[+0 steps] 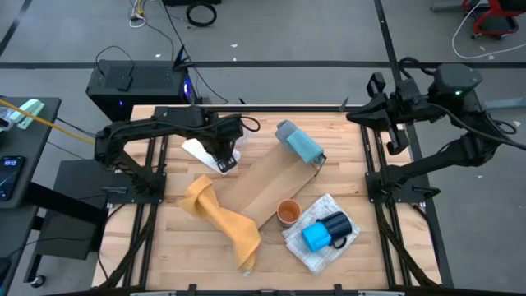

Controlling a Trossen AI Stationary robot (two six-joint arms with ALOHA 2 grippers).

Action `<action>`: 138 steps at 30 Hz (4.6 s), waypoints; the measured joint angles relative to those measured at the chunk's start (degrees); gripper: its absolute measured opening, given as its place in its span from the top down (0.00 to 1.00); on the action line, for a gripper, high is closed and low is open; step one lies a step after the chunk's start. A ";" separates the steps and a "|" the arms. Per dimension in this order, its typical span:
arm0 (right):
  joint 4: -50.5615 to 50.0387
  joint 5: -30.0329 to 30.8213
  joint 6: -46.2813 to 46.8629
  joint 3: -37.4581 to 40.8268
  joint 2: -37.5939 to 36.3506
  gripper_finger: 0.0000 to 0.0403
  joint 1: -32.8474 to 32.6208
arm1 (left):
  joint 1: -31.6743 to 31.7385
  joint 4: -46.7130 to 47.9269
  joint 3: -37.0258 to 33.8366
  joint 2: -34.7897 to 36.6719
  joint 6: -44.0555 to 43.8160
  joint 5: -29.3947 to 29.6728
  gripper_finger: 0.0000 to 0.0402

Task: Stack small to large cups/mugs on shelf
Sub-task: Put the purple cup on the shelf

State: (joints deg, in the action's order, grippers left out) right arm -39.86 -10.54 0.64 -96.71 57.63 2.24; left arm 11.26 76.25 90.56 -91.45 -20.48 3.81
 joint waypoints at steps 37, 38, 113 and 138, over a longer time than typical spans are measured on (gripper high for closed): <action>1.14 0.04 11.24 0.02 3.87 0.90 2.58 | 4.55 6.34 0.02 -6.86 8.28 1.47 0.41; 1.13 0.04 11.24 0.02 3.87 0.90 2.58 | 4.55 6.38 0.02 -7.21 8.38 1.45 0.41; -4.39 0.06 8.25 0.01 4.85 0.90 2.58 | 4.62 13.97 9.43 -10.08 16.67 5.60 0.97; -4.50 0.04 7.15 0.02 4.52 0.90 2.58 | 2.80 13.77 21.49 -10.02 13.28 3.88 0.97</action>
State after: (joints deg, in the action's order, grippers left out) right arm -44.36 -10.50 7.79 -96.68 62.15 4.82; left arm 14.06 90.02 112.05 -101.47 -7.21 7.68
